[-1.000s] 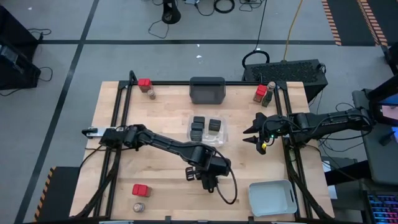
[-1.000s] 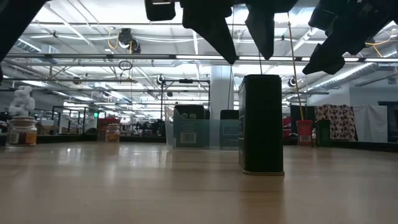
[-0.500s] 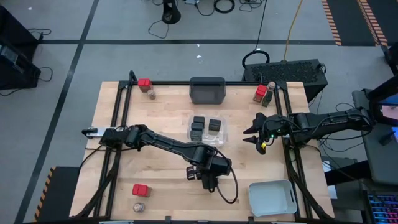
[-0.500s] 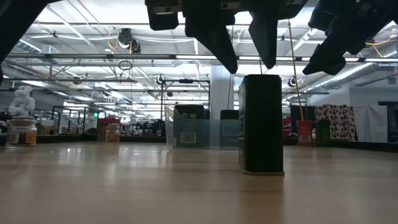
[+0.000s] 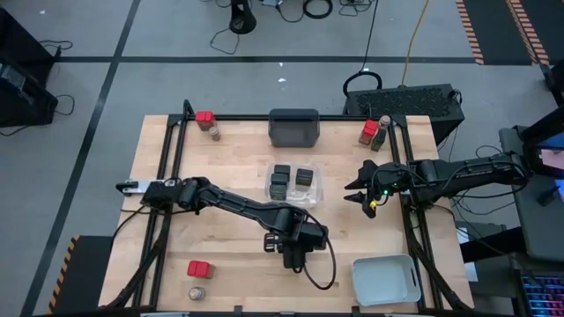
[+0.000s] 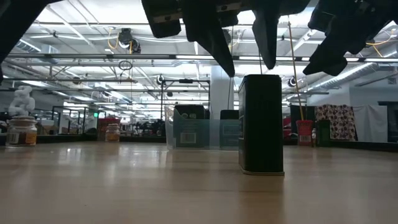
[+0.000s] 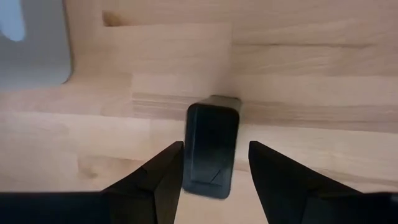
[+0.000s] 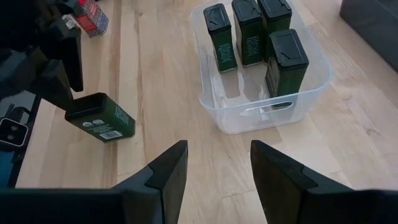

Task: Sort spices by type
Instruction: Put the green seasoning bottle into the transparent bin

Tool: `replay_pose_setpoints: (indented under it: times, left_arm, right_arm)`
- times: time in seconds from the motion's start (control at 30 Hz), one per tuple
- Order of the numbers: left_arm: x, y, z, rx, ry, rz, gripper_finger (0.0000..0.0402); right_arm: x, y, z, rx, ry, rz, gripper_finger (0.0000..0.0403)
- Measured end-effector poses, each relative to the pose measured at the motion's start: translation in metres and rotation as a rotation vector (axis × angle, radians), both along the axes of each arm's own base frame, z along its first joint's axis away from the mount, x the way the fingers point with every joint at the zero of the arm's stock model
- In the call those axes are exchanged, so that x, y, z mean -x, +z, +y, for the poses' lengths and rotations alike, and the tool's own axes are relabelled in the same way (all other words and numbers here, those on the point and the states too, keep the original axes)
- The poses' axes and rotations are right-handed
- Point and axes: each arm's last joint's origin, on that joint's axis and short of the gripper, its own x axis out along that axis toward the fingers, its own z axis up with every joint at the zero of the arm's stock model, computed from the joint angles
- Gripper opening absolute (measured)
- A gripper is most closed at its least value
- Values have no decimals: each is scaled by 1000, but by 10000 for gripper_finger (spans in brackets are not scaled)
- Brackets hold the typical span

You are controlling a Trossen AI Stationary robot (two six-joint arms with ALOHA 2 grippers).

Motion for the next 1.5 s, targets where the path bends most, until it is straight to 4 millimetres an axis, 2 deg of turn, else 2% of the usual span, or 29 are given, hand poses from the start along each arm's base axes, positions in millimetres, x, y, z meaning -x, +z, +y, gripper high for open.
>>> replay_pose_setpoints:
  times: [0.37,1.13,1.5]
  left_arm:
    - [-3,-5,3,13,-50,-4,187]
    - [-9,-4,10,20,6,-29,187]
    - [-9,-15,16,28,17,-4,187]
  right_arm:
    - [0,1,0,0,0,-7,157]
    - [0,0,0,-2,4,-4,157]
    - [0,0,0,-2,5,-5,157]
